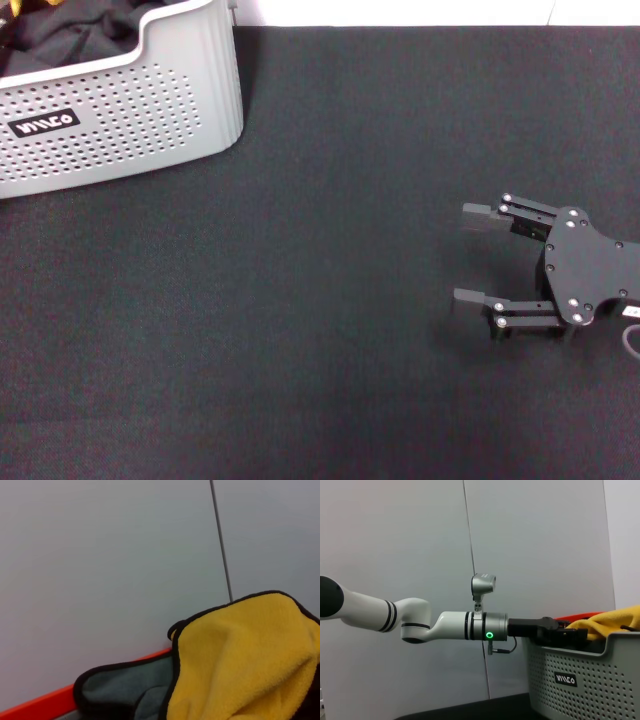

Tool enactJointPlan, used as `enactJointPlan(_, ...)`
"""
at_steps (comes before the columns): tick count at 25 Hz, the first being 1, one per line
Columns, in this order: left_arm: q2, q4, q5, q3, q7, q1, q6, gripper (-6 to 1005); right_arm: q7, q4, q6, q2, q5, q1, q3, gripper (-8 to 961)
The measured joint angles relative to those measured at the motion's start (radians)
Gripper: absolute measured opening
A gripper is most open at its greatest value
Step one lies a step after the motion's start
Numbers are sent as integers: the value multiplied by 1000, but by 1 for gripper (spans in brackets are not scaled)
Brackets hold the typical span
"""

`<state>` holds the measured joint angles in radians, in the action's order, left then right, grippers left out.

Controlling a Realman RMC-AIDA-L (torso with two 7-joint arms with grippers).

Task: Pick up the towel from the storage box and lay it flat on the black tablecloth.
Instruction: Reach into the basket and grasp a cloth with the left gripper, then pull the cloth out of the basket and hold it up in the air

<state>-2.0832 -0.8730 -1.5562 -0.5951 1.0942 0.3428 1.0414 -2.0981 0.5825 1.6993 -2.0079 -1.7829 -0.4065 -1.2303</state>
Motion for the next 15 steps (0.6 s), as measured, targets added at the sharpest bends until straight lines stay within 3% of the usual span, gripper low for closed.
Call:
enactJointPlan(4, -6, 18, 39, 1, -5, 0, 4, 323, -2, 0, 0, 0, 0, 0, 0, 868)
enactJointPlan(11, -6, 128, 273, 2, -162, -2, 112, 173, -3, 0, 0, 0, 0, 0, 0, 868)
enactJointPlan(15, -6, 141, 290, 1, -184, -4, 142, 102, -3, -2, 0, 0, 1, 1, 0, 868)
